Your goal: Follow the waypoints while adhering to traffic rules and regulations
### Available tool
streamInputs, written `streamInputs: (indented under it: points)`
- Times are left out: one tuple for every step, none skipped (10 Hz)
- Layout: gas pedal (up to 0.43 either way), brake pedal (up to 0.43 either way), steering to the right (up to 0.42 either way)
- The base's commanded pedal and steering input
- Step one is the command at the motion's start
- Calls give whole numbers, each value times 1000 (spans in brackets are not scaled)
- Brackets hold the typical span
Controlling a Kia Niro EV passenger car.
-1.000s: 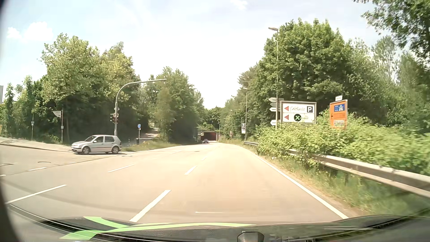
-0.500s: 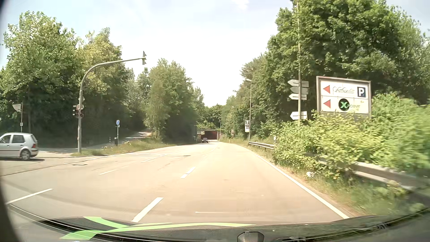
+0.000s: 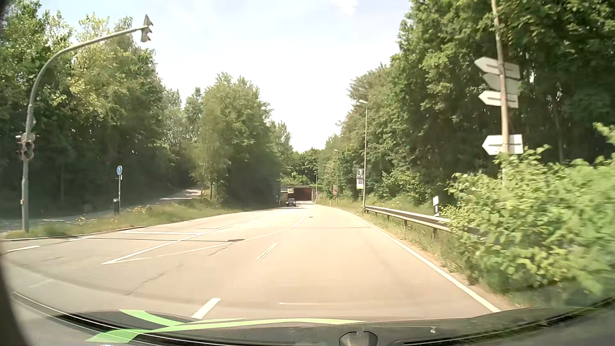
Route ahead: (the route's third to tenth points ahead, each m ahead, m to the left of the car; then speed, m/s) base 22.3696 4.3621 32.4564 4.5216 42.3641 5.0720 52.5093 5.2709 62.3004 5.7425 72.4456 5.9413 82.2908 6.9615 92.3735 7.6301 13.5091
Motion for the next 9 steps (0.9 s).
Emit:
streamInputs:
  points:
    - [39, 0, -5]
    - [28, 0, -5]
    - [28, 0, -5]
    - [20, 0, -5]
    - [20, 0, -5]
    - [20, 0, -5]
    - [20, 0, -5]
    - [8, 0, -5]
    - [0, 0, -5]
